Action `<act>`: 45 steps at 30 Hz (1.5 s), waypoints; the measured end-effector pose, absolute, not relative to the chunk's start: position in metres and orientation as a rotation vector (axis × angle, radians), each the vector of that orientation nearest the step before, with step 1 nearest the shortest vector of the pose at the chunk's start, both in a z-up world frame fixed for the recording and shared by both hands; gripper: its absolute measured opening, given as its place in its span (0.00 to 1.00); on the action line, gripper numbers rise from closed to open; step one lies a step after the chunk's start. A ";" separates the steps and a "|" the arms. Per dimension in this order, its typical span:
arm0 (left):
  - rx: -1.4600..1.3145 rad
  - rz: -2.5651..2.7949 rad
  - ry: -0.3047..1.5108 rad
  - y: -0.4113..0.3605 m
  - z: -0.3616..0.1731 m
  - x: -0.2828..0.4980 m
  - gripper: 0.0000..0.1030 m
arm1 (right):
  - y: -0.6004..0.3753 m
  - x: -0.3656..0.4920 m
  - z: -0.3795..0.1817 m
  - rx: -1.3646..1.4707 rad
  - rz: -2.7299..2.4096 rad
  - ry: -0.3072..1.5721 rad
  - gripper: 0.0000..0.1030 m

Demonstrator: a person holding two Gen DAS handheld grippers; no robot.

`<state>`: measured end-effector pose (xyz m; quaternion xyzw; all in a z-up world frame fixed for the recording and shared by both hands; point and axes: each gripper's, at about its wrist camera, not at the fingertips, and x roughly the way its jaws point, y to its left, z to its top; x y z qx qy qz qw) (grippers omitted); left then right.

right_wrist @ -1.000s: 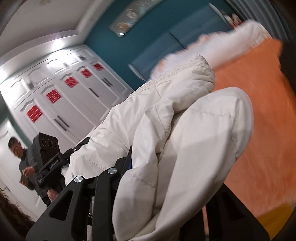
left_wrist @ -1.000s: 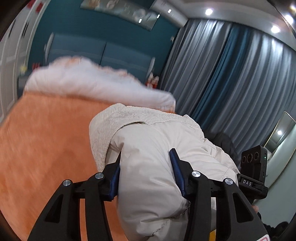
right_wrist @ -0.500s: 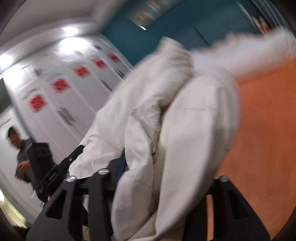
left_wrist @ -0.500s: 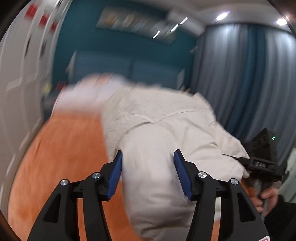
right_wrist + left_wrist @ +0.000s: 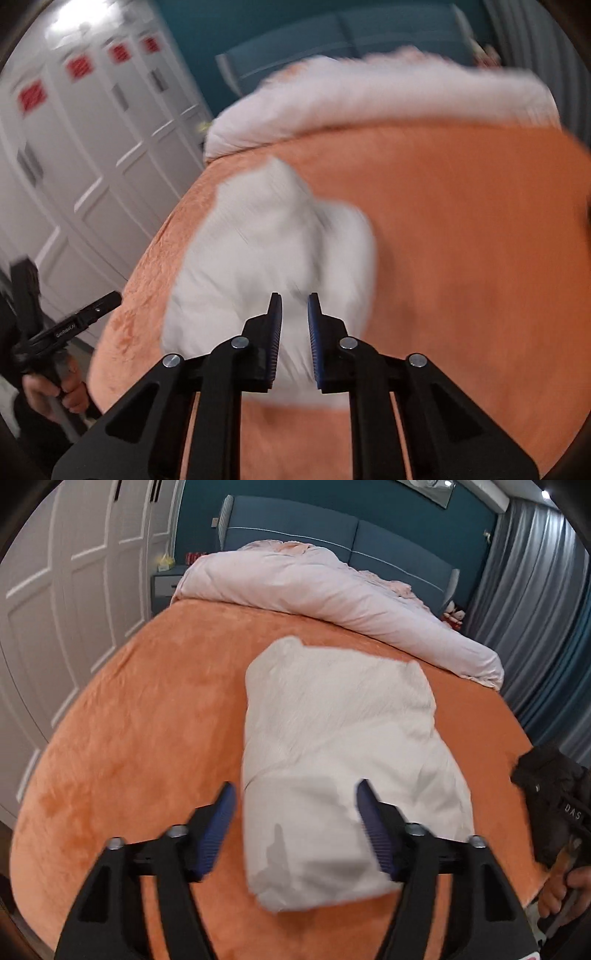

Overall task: Fold large clothes
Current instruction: 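Lower the folded hem onto the jacket and open both tools, then press the folded jacket flat with both tools and withdraw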

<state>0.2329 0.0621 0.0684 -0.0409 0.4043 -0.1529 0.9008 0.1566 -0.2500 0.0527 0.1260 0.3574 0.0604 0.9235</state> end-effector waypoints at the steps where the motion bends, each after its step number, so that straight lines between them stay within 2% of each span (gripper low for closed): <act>1: -0.100 -0.319 0.844 0.057 0.069 0.243 0.67 | -0.242 0.174 0.057 0.222 0.128 0.744 0.14; 3: -0.114 -0.324 0.874 0.043 0.064 0.256 0.67 | -0.236 0.199 0.053 0.192 0.121 0.771 0.14; 7: -0.073 -0.303 0.919 0.026 0.039 0.266 0.67 | -0.241 0.227 0.004 0.216 0.115 0.899 0.14; 11: -0.006 -0.270 0.974 0.020 0.004 0.268 0.67 | -0.243 0.215 -0.063 0.246 0.107 1.033 0.13; 12: 0.005 -0.266 0.993 0.020 -0.005 0.268 0.68 | -0.246 0.209 -0.077 0.259 0.101 1.056 0.10; 16: 0.055 -0.246 0.988 0.016 -0.031 0.262 0.71 | -0.261 0.191 -0.114 0.413 0.137 1.056 0.09; 19: 0.097 -0.214 0.965 0.011 -0.035 0.260 0.71 | -0.260 0.192 -0.104 0.389 0.110 1.078 0.10; 25: 0.048 -0.224 0.996 0.020 -0.026 0.264 0.70 | -0.244 0.192 0.022 0.215 0.118 0.798 0.10; 28: 0.048 -0.210 0.993 0.018 -0.026 0.262 0.71 | -0.222 0.231 0.053 0.098 0.143 0.789 0.10; 30: 0.042 -0.206 0.998 0.018 -0.025 0.262 0.71 | -0.215 0.263 0.047 0.055 0.127 0.830 0.10; 32: 0.038 -0.209 1.003 0.019 -0.025 0.263 0.71 | -0.225 0.285 0.018 0.053 0.081 0.915 0.08; 35: 0.037 -0.226 0.997 0.018 -0.026 0.262 0.75 | -0.251 0.285 -0.039 0.131 0.053 1.014 0.03; 38: 0.054 -0.255 0.987 0.012 -0.027 0.260 0.82 | -0.260 0.276 -0.078 0.193 0.048 1.025 0.00; 42: 0.084 -0.244 0.973 0.002 -0.027 0.258 0.83 | -0.263 0.268 -0.093 0.240 0.040 1.016 0.00; 45: 0.076 -0.216 0.997 0.003 -0.027 0.261 0.82 | -0.265 0.281 -0.082 0.239 0.038 1.044 0.00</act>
